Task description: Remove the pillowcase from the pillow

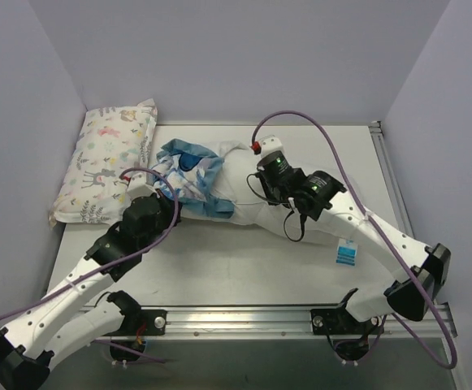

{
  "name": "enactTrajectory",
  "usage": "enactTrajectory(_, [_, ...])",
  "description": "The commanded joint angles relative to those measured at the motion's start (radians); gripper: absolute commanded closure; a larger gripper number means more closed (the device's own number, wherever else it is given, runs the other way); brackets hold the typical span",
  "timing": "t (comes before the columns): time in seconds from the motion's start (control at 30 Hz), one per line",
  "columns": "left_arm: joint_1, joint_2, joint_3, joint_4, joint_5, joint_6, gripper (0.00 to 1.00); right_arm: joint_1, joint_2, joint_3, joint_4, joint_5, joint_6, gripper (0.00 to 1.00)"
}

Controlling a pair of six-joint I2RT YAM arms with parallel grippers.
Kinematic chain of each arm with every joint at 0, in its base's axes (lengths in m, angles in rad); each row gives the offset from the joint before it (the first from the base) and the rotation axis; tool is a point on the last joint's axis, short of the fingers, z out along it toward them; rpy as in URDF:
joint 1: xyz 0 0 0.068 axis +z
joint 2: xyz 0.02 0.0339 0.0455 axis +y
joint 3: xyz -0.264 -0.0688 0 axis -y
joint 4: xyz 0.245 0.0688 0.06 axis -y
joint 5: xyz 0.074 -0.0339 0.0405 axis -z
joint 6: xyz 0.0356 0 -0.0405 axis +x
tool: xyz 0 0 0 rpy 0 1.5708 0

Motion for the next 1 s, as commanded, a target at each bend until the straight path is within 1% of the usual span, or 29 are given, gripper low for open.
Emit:
enactTrajectory(0.0, [-0.006, -0.085, 0.127, -0.055, -0.037, 0.117, 1.00, -0.003, -0.144, 0.116, -0.041, 0.079, -0.019, 1.00])
enactTrajectory(0.03, [-0.008, -0.094, 0.182, -0.071, -0.032, 0.134, 1.00, -0.003, -0.162, 0.131, -0.053, 0.085, -0.022, 1.00])
enactTrajectory(0.1, [-0.011, -0.111, 0.242, -0.104, -0.026, 0.183, 1.00, -0.003, -0.205, 0.188, -0.084, 0.095, -0.031, 1.00])
enactTrajectory(0.13, [-0.019, -0.108, 0.314, -0.118, -0.018, 0.198, 1.00, -0.006, -0.225, 0.212, -0.093, 0.098, -0.039, 1.00])
enactTrajectory(0.2, [-0.028, -0.082, 0.383, -0.146, -0.010, 0.234, 1.00, -0.023, -0.231, 0.265, -0.115, 0.090, -0.043, 1.00])
enactTrajectory(0.27, [-0.040, -0.049, 0.467, -0.149, 0.020, 0.254, 1.00, -0.064, -0.214, 0.292, -0.116, 0.037, -0.040, 1.00])
enactTrajectory(0.3, [-0.043, -0.007, 0.491, -0.149, 0.025, 0.258, 1.00, -0.115, -0.205, 0.295, -0.116, 0.005, -0.034, 1.00])
enactTrajectory(0.33, [-0.057, 0.017, 0.512, -0.148, 0.026, 0.263, 1.00, -0.146, -0.188, 0.295, -0.116, -0.061, -0.017, 1.00])
enactTrajectory(0.4, [-0.068, 0.100, 0.570, -0.151, 0.035, 0.269, 1.00, -0.204, -0.122, 0.285, -0.096, -0.141, -0.005, 1.00])
enactTrajectory(0.43, [-0.068, 0.131, 0.590, -0.151, 0.048, 0.268, 1.00, -0.268, -0.057, 0.277, -0.084, -0.202, 0.009, 1.00])
enactTrajectory(0.47, [-0.069, 0.158, 0.606, -0.149, 0.057, 0.263, 1.00, -0.294, -0.017, 0.271, -0.061, -0.238, 0.018, 1.00])
enactTrajectory(0.5, [-0.069, 0.221, 0.633, -0.140, 0.068, 0.261, 1.00, -0.322, 0.025, 0.266, -0.055, -0.272, 0.027, 1.00])
enactTrajectory(0.53, [-0.069, 0.255, 0.644, -0.138, 0.068, 0.261, 1.00, -0.354, 0.102, 0.260, -0.049, -0.299, 0.036, 1.00])
enactTrajectory(0.57, [-0.060, 0.324, 0.653, -0.137, 0.068, 0.261, 1.00, -0.364, 0.138, 0.253, -0.023, -0.347, 0.050, 1.00])
enactTrajectory(0.63, [-0.034, 0.389, 0.670, -0.135, 0.112, 0.251, 1.00, -0.371, 0.239, 0.236, 0.005, -0.364, 0.059, 1.00])
enactTrajectory(0.7, [0.016, 0.461, 0.660, -0.103, 0.172, 0.222, 1.00, -0.371, 0.293, 0.229, 0.019, -0.378, 0.075, 1.00])
enactTrajectory(0.73, [0.024, 0.478, 0.640, -0.083, 0.209, 0.218, 0.99, -0.371, 0.336, 0.236, 0.022, -0.381, 0.079, 1.00])
enactTrajectory(0.8, [0.058, 0.511, 0.624, -0.036, 0.221, 0.211, 0.94, -0.371, 0.365, 0.245, 0.030, -0.378, 0.085, 1.00])
enactTrajectory(0.83, [0.072, 0.522, 0.624, -0.023, 0.252, 0.211, 0.88, -0.374, 0.379, 0.257, 0.027, -0.372, 0.086, 0.90])
enactTrajectory(0.9, [0.096, 0.561, 0.635, -0.016, 0.272, 0.211, 0.72, -0.376, 0.375, 0.294, 0.028, -0.344, 0.089, 0.69])
enactTrajectory(0.93, [0.116, 0.571, 0.641, -0.011, 0.279, 0.215, 0.62, -0.377, 0.360, 0.306, 0.027, -0.332, 0.096, 0.46])
enactTrajectory(0.97, [0.124, 0.588, 0.655, -0.006, 0.296, 0.229, 0.45, -0.381, 0.349, 0.340, 0.020, -0.327, 0.096, 0.36])
